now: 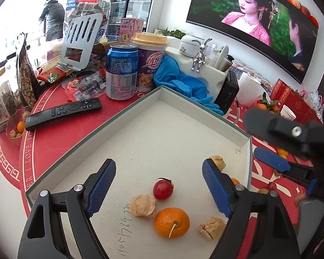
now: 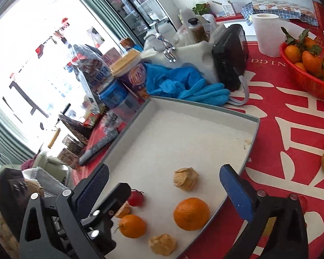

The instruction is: Organize fruits

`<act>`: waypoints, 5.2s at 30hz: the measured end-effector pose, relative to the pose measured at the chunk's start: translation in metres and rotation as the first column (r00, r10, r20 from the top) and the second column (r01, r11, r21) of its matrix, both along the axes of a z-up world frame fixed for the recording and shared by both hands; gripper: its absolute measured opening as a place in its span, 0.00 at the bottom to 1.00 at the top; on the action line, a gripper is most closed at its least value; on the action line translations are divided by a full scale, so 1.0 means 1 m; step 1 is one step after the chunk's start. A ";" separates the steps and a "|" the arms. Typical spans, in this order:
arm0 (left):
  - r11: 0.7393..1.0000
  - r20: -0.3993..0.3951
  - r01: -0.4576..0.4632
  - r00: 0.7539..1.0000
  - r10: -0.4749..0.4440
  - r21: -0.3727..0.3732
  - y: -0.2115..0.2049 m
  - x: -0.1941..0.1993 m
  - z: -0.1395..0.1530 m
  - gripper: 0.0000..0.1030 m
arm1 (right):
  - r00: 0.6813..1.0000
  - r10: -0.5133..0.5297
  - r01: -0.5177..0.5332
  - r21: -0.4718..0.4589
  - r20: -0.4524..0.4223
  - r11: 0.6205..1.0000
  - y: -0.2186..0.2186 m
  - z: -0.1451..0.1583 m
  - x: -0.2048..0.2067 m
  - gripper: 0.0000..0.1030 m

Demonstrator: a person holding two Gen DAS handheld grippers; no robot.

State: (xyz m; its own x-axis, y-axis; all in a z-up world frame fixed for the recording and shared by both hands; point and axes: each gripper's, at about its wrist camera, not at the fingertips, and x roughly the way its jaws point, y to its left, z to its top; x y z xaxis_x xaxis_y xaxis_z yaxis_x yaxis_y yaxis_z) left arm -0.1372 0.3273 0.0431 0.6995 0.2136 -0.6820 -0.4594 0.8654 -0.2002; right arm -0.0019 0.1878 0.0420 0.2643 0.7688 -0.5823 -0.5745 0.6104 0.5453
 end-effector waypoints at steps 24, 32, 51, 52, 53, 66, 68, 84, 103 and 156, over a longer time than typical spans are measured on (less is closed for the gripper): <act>0.818 -0.151 0.575 0.807 -0.571 -0.018 -0.177 0.014 -0.022 0.86 | 0.823 -0.550 0.557 -0.389 0.142 0.734 -0.241 -0.025 -0.032 1.00; 0.834 -0.264 0.551 0.808 -0.527 0.025 -0.198 0.036 -0.032 0.86 | 0.857 -0.494 0.489 -0.532 0.145 0.692 -0.240 -0.047 -0.028 1.00; 0.828 -0.252 0.556 0.814 -0.524 0.077 -0.203 0.042 -0.041 1.00 | 0.829 -0.514 0.543 -0.540 0.221 0.643 -0.234 -0.051 -0.033 1.00; 0.828 -0.251 0.556 0.814 -0.524 0.077 -0.203 0.043 -0.041 1.00 | 0.827 -0.515 0.545 -0.538 0.223 0.642 -0.234 -0.051 -0.033 1.00; 0.828 -0.252 0.556 0.814 -0.524 0.077 -0.203 0.043 -0.041 1.00 | 0.827 -0.515 0.547 -0.537 0.226 0.642 -0.234 -0.051 -0.033 1.00; 0.828 -0.252 0.556 0.814 -0.523 0.077 -0.203 0.042 -0.042 1.00 | 0.823 -0.516 0.555 -0.528 0.238 0.642 -0.233 -0.051 -0.034 1.00; 0.828 -0.252 0.556 0.814 -0.523 0.077 -0.202 0.042 -0.041 1.00 | 0.823 -0.516 0.555 -0.528 0.238 0.642 -0.233 -0.051 -0.034 1.00; 0.828 -0.252 0.556 0.814 -0.523 0.077 -0.202 0.042 -0.042 1.00 | 0.823 -0.516 0.555 -0.528 0.238 0.642 -0.233 -0.051 -0.034 1.00; 0.828 -0.252 0.556 0.814 -0.523 0.077 -0.203 0.043 -0.042 1.00 | 0.823 -0.515 0.555 -0.528 0.239 0.643 -0.233 -0.051 -0.035 1.00; 0.883 -0.202 0.456 0.880 -0.430 0.107 -0.160 0.030 -0.034 0.27 | 0.933 -0.291 0.361 -0.526 0.214 0.770 -0.175 -0.051 -0.031 1.00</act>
State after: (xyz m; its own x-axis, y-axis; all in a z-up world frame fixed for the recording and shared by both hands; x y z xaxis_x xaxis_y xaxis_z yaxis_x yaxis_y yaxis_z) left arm -0.1076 0.1671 0.0095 0.6226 0.0148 -0.7824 -0.0357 0.9993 -0.0095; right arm -0.0332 0.0125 -0.0089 0.5306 0.1843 -0.8273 -0.3219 0.9468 0.0045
